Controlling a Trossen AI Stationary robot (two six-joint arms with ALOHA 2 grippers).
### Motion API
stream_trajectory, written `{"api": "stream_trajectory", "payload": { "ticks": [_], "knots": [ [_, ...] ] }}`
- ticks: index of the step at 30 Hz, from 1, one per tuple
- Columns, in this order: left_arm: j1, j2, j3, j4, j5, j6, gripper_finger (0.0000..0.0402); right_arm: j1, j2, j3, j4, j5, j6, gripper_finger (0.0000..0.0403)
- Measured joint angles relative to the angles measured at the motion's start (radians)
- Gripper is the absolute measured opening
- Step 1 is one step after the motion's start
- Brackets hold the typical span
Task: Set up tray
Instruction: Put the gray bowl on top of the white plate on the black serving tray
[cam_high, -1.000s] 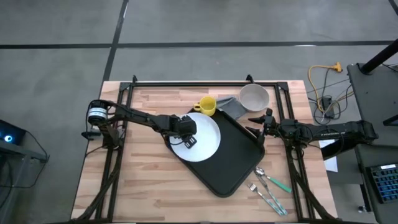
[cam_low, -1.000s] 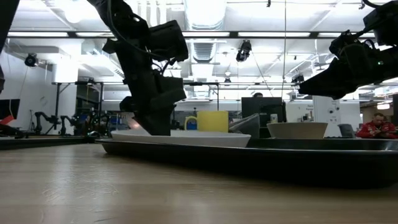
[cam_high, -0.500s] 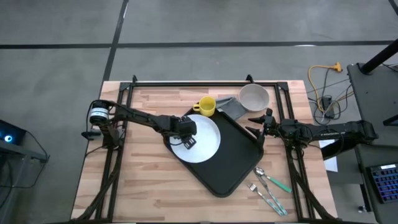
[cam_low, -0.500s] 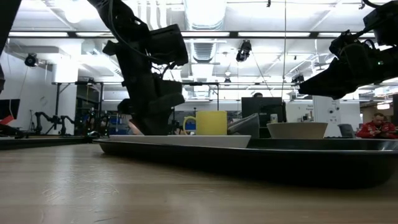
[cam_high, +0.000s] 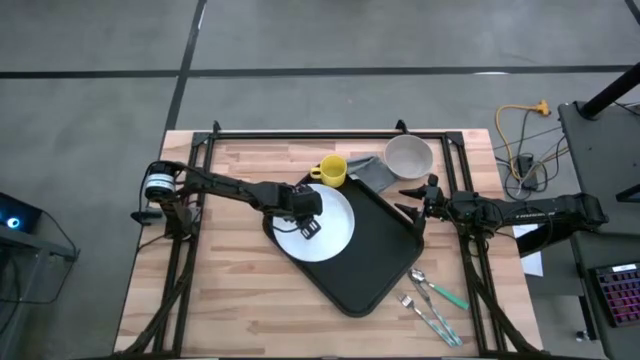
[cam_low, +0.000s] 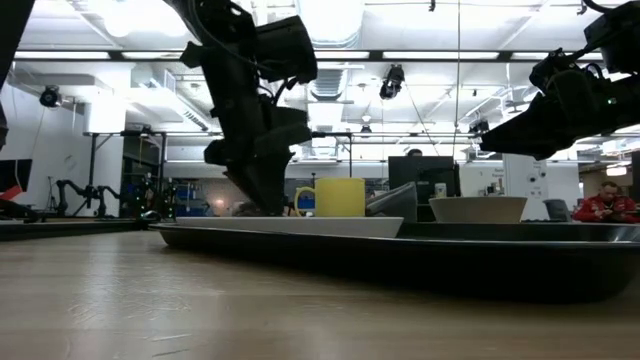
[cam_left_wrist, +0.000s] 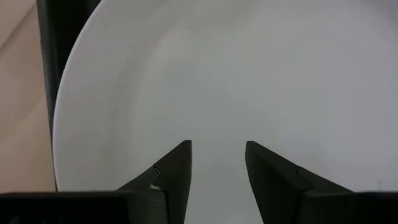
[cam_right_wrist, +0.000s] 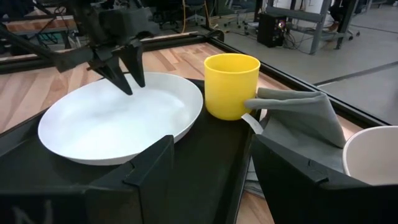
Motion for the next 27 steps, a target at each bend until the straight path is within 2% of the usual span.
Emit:
{"api": "stream_trajectory", "payload": {
  "ticks": [11,19,27],
  "knots": [
    [-0.005,0.0,0.007,0.002,-0.001,0.003,0.0136,0.0,0.0,0.0,0.0,0.0,0.0,0.0208],
    [-0.097,-0.002,0.006,0.017,-0.007,0.018,0.0136,0.0,0.0,0.0,0.0,0.0,0.0,0.0208],
    [-0.218,-0.004,0.006,0.065,-0.175,0.032,0.0136,0.0,0.0,0.0,0.0,0.0,0.0,0.0208]
  ]
}}
